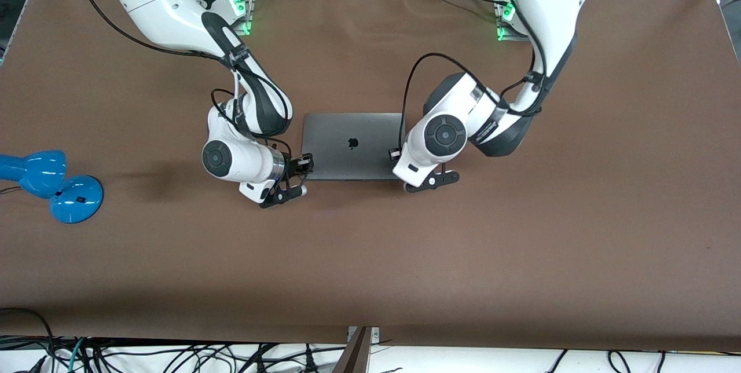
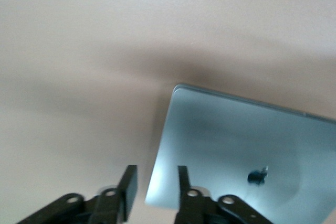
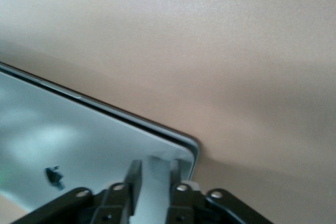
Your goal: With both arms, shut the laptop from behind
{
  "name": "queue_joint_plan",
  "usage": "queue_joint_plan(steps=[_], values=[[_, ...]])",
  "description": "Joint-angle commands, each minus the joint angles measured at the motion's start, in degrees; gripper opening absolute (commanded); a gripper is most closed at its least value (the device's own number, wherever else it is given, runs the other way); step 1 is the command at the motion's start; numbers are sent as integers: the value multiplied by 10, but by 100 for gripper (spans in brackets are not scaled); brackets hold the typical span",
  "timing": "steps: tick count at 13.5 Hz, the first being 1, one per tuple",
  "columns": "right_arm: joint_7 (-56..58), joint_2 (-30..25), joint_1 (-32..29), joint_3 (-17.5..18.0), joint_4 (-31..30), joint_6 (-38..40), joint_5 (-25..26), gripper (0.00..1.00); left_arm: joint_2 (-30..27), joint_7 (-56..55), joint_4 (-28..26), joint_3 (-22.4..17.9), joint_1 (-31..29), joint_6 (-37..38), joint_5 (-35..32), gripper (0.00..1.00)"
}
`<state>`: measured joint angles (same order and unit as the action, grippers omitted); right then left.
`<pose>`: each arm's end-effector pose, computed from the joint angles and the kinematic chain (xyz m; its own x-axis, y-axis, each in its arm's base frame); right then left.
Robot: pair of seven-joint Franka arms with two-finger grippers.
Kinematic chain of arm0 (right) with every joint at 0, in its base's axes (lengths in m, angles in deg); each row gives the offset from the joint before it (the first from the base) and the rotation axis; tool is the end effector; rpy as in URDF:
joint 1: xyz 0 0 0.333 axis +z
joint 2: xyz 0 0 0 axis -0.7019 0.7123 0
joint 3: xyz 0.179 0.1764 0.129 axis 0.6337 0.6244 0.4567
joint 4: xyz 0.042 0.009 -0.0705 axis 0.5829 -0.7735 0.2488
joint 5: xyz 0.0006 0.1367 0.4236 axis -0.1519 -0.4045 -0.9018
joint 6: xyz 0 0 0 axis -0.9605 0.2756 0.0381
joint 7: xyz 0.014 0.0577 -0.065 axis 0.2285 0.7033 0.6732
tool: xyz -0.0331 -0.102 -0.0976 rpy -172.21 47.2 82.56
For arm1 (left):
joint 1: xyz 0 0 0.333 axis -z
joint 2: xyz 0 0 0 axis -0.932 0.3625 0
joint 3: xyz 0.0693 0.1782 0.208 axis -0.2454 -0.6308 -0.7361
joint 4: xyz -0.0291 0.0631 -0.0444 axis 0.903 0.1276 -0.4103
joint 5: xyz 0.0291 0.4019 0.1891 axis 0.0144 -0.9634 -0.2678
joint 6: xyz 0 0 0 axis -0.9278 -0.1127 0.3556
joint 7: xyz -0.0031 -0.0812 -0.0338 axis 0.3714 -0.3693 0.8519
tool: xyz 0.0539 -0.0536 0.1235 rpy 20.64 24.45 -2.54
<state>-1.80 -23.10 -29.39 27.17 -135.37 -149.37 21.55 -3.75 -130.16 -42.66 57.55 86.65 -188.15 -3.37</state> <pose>0.6097 0.3189 0.1065 0.9518 0.2674 -0.1504 0.2018 -0.9149 -0.3496 0.5880 -0.4230 0.2312 0.9279 0.2406 -0.2849 0.2522 -0.9677 0.0042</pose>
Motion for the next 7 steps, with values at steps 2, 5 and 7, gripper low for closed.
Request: queue_joint_plan(steps=[2,5,7], values=[[-41,-33,-6,-2,51,109,5,75,-81,31,-46,-1,-14,38,-16,100],[-44,-70,-34,-4,84,196,7,100,-125,40,-73,0,-28,37,-16,100],[-49,-98,-60,-6,102,260,7,100,-159,56,-95,0,-39,37,-16,100]])
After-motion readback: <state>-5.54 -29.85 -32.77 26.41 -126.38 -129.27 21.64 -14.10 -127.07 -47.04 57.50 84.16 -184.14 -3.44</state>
